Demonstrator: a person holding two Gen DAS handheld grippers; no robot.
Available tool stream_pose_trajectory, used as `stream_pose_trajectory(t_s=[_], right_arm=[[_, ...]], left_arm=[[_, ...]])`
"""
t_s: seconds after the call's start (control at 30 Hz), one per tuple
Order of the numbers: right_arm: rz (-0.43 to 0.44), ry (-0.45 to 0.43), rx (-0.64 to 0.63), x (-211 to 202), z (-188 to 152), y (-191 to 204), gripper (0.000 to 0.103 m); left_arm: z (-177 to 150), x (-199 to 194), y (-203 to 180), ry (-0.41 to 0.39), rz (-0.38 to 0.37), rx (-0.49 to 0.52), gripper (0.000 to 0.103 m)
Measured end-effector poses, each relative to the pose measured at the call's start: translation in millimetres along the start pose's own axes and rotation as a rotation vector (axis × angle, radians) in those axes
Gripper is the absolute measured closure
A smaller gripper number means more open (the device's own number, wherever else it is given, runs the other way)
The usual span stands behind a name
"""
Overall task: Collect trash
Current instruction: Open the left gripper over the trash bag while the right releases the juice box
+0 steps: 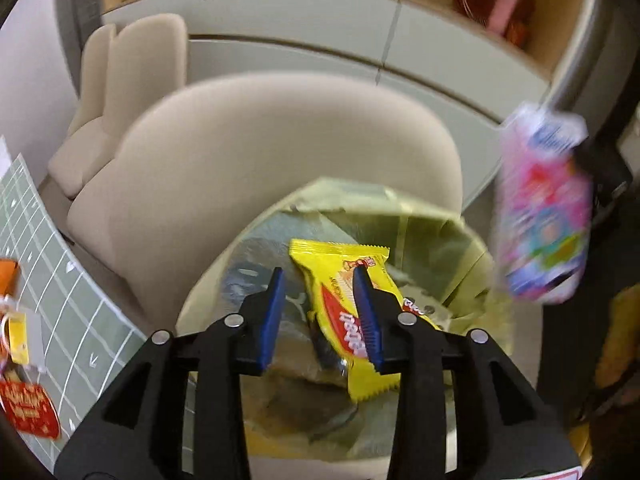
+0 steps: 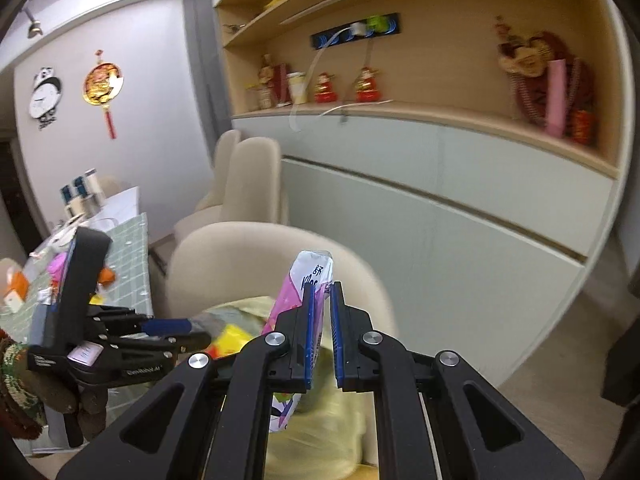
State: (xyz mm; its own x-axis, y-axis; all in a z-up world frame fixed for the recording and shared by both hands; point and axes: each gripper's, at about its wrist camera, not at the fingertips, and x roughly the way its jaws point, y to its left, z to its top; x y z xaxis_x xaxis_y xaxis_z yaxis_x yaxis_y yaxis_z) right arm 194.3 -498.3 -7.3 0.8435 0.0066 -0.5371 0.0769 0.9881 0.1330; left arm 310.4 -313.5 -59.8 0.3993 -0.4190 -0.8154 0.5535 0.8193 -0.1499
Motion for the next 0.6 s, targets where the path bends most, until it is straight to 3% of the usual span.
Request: stream_pose_trajectory(t_s=[0.13,0.3,0.47,0.6], right_arm=[[0.075,0.064,-0.063,34,-11,33,0.094],[0.123,0.250,-0.173,89,-48,67,0.094],[0.067,0.317,-0.283,105,-73,81,0.094],[0.021,0.348,-0.241,112,-76,67,0.094]], left_arm=[[-13,-37,19,-0.043,-0.006,-0.106,0.068],[-31,-74,36,-0.069,0.049,-0.163,0.066],[-66,-110,64,-0.096,0.126,-0.252,0.062],[-90,-129,86,-0.112,0.155,-0.346,0.062]])
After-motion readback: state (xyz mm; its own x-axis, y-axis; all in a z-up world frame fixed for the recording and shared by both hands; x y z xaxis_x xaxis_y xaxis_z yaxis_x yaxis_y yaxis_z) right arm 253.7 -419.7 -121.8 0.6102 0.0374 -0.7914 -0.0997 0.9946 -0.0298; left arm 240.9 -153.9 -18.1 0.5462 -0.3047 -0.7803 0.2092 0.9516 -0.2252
